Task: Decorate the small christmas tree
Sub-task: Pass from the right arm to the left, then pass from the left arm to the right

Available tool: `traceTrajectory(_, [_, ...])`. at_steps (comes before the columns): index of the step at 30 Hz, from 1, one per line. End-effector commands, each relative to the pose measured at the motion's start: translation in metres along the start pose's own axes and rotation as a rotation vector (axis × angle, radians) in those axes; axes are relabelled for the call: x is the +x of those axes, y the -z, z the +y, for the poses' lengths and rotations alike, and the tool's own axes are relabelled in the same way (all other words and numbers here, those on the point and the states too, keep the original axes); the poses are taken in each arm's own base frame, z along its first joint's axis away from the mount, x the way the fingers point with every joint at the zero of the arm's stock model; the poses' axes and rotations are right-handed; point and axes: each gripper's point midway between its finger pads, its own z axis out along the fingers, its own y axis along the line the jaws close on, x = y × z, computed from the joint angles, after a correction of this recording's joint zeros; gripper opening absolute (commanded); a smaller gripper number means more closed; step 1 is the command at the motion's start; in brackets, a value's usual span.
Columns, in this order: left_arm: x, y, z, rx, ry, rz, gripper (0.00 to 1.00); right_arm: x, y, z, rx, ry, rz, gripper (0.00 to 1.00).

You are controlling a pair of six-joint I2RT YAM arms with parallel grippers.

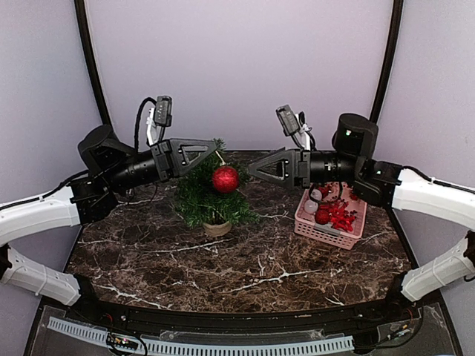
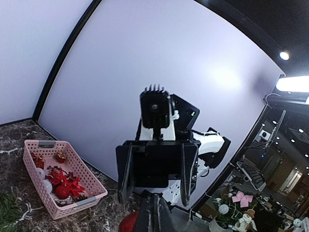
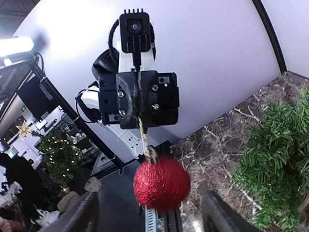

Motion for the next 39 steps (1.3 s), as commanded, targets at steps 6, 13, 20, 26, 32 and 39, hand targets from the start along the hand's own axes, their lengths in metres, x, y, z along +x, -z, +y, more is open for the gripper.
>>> traceTrajectory(6, [-0.011, 0.016, -0.018, -0.022, -0.132, 0.024, 0.0, -0.011, 0.009, -0.007, -0.054, -0.012, -0.305, 0.95])
traceTrajectory(13, [-0.012, 0.024, -0.009, -0.093, -0.113, 0.014, 0.0, -0.005, -0.007, -0.008, 0.028, 0.077, -0.374, 0.98])
traceTrajectory(20, [-0.008, 0.023, -0.017, -0.049, -0.108, 0.034, 0.0, -0.003, -0.047, -0.003, -0.055, 0.111, -0.339, 0.99])
traceTrajectory(26, [-0.008, 0.022, -0.018, -0.048, -0.111, 0.044, 0.0, 0.0, -0.069, -0.012, -0.018, 0.153, -0.313, 0.99])
traceTrajectory(32, [-0.008, 0.02, -0.023, -0.018, -0.103, 0.054, 0.0, 0.003, -0.084, -0.013, -0.043, 0.163, -0.283, 0.99])
traceTrajectory(39, [-0.012, 0.02, -0.025, -0.016, -0.108, 0.047, 0.0, 0.011, -0.091, -0.009, -0.089, 0.15, -0.253, 0.88])
